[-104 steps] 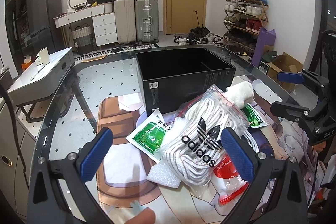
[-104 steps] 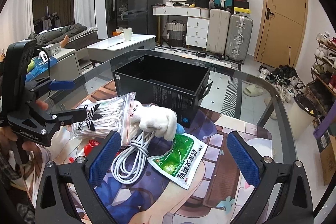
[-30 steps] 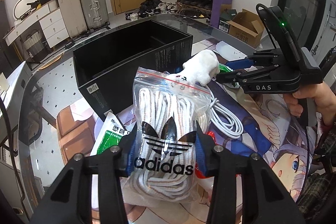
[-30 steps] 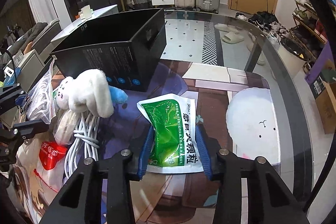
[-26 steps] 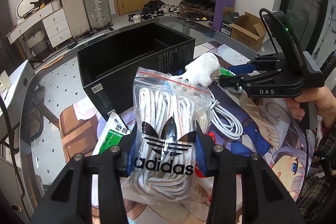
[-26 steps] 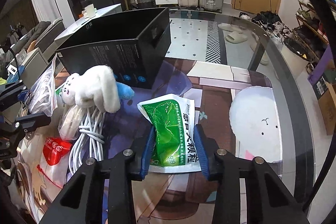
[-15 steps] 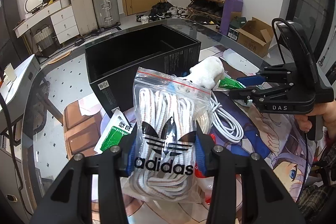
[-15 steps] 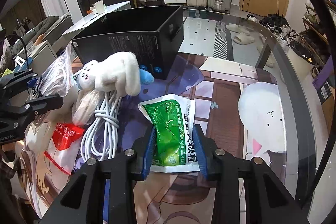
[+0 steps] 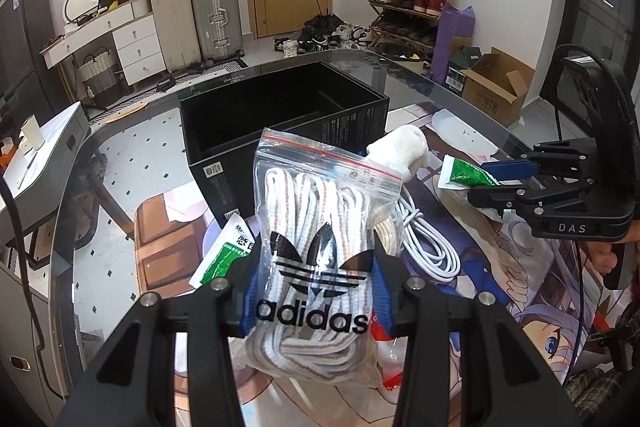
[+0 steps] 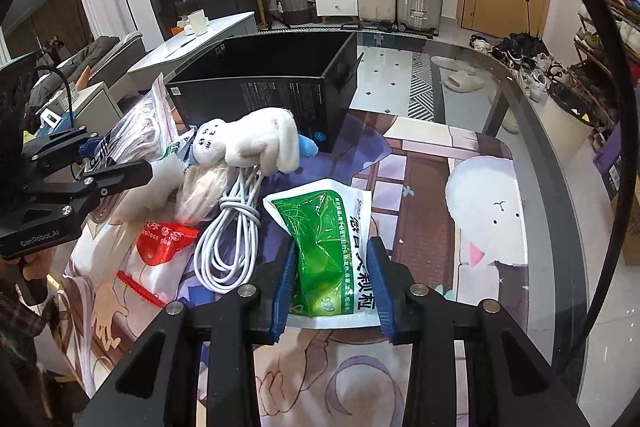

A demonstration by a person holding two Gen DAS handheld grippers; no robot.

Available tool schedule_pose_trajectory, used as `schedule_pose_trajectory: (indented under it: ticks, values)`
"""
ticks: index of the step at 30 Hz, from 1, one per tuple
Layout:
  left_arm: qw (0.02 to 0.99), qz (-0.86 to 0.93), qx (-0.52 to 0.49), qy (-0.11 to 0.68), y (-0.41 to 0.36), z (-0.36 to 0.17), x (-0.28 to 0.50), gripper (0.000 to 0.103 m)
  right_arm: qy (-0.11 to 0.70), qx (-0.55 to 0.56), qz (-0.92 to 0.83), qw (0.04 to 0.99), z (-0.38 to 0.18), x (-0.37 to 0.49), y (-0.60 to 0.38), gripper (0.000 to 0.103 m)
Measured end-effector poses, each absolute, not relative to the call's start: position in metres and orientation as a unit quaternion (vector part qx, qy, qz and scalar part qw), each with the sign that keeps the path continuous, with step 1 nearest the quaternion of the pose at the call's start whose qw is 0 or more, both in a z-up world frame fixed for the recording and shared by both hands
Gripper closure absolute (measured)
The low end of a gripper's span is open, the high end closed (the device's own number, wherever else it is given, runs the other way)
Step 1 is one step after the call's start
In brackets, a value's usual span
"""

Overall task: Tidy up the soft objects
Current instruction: 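Lift the adidas bag with the left gripper while the right gripper lifts the green sachet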

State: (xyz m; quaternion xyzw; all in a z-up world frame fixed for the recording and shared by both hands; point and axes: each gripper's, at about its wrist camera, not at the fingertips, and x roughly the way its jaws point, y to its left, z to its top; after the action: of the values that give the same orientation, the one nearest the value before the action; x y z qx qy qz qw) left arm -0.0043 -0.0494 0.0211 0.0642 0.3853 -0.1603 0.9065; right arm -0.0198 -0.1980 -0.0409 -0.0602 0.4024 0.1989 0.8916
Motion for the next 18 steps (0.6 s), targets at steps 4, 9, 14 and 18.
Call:
schedule_pose_trajectory:
  ticks: [4,9,14,18]
  values:
    - [0.909,-0.154,0.061,0.383,-0.048,0.024,-0.004,0.06,0.398,-0.061,0.205,0.892,-0.035,-0.026,-0.195,0.067]
    - [0.911,-0.148,0.058,0.38,-0.046,0.027,-0.006,0.06,0.392,-0.059,0.219,0.892,-0.026,-0.03,-0.19,0.067]
    - [0.914,-0.149,0.056,0.374,-0.047,0.03,-0.006,0.06,0.384,-0.072,0.23,0.891,-0.016,-0.033,-0.182,0.067]
    - [0.914,-0.143,0.056,0.376,-0.047,0.031,-0.004,0.06,0.378,-0.08,0.234,0.892,-0.01,-0.033,-0.177,0.067]
